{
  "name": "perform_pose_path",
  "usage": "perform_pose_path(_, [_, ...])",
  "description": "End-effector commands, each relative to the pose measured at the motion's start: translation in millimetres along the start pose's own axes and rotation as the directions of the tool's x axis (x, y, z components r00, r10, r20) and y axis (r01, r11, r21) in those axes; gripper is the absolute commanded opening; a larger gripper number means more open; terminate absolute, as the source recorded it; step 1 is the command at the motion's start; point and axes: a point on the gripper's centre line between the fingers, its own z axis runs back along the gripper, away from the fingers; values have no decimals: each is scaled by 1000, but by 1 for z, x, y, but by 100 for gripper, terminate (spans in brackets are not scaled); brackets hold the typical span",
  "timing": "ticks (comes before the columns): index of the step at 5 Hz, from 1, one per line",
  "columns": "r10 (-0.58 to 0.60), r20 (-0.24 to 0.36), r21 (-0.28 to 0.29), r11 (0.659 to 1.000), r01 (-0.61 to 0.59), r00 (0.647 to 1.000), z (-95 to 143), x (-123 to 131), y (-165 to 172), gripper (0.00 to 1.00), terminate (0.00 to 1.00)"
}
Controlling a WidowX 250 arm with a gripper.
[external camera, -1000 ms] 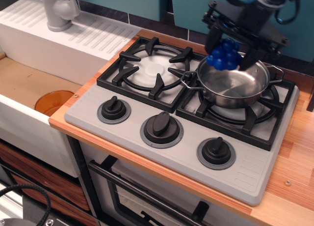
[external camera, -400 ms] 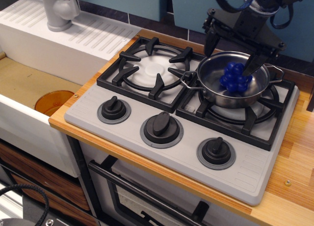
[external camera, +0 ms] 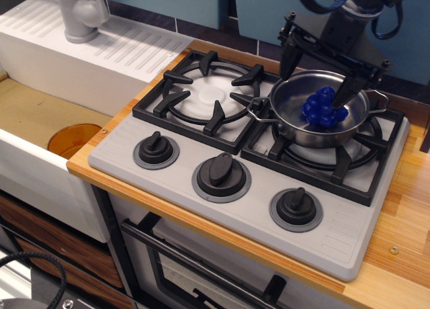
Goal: Put pot or pan on stove and put blueberry in pot or pan
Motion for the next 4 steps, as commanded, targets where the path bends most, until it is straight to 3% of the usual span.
perform_pose_path(1, [33,64,-51,998,-30,997,25,5,-2,100,0])
perform_pose_path(3, [54,44,-42,998,-53,998,39,-41,-19,100,0])
perform_pose_path(4, [37,63,-48,998,-34,997,33,-55,-15,100,0])
